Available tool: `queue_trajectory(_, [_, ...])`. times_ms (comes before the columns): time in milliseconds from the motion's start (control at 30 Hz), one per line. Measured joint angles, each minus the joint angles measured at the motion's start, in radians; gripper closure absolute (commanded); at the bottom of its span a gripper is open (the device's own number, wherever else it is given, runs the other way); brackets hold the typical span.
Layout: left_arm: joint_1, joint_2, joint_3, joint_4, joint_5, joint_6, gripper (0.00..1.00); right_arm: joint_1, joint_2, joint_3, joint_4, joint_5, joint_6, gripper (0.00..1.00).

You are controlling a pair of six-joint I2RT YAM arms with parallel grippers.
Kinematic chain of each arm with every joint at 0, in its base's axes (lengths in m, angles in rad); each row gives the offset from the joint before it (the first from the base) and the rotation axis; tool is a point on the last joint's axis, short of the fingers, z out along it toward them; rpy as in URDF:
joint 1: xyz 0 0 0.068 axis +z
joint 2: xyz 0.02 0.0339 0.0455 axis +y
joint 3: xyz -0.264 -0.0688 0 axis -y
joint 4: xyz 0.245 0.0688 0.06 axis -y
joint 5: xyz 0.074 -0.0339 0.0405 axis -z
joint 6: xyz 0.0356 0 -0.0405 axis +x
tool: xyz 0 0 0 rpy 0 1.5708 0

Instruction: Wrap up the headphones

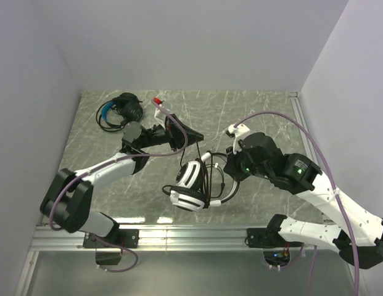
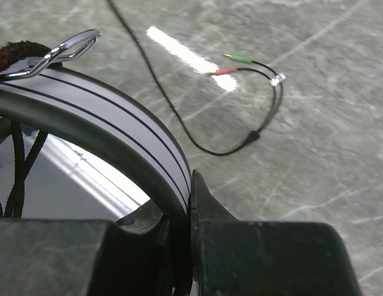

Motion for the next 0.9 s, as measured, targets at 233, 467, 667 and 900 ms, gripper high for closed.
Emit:
queue_trajectory(233, [-0.02, 0.162, -0.016, 0.282, 0.008, -0.233, 0.83, 0.003, 0.027, 0.214, -0.044, -0.06, -0.022, 1.0])
queue_trajectory(467, [-0.101, 0.182, -0.016, 0.332, -0.018, -0.261, 0.78, 0.0, 0.109, 0.442, -0.08, -0.064, -0.056, 1.0])
queue_trajectory(667, [-0.132, 0.183, -0.016, 0.338, -0.037, -0.27, 0.73, -0.04, 0.166, 0.536, -0.095, -0.077, -0.065, 1.0])
queue_trajectory(900, [-0.163, 0.183, -0.016, 0.339, -0.05, -0.265, 0.63, -0.151, 0.186, 0.578, -0.09, -0.153, -0.061, 1.0])
